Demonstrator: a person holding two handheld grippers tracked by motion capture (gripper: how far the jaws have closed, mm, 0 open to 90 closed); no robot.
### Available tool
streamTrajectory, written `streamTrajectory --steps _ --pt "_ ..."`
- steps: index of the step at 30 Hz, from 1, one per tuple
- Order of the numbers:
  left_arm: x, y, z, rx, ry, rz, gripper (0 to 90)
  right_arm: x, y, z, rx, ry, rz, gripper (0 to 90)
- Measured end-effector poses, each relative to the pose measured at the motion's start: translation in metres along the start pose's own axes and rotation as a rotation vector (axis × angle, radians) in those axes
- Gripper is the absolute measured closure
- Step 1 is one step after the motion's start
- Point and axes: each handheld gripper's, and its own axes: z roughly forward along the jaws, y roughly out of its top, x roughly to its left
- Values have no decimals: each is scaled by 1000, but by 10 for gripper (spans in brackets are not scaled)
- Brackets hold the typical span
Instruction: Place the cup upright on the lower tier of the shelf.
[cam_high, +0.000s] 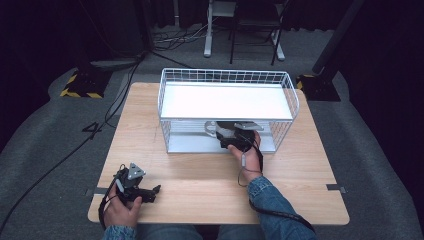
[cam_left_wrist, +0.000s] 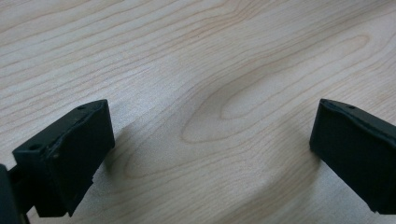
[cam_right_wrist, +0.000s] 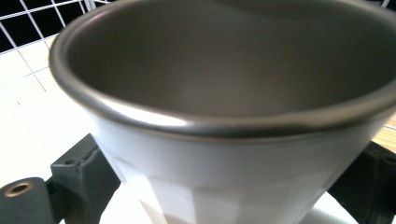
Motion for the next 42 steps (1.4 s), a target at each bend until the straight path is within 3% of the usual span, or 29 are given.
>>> streamTrajectory --steps 4,6,11,16,23,27,32,35,42 --pt "0 0 0 0 0 -1 2 -1 3 0 33 8 7 69" --pt "0 0 0 0 0 0 2 0 3 0 71 32 -29 0" --pt "0 0 0 0 0 0 2 -1 2 -2 73 38 -19 0" --pt "0 0 0 0 0 -1 2 -3 0 -9 58 4 -34 0" --pt "0 0 0 2 -2 1 1 -10 -4 -30 44 -2 -20 0" --pt "0 0 0 1 -1 4 1 -6 -4 -47 52 19 -58 0" --pt "1 1 0 1 -2 5 1 -3 0 -68 46 40 -72 0" --pt "1 1 0 1 -2 5 1 -4 2 -78 48 52 -76 0" --pt "1 1 0 3 -4 4 1 -10 4 -118 43 91 -97 0"
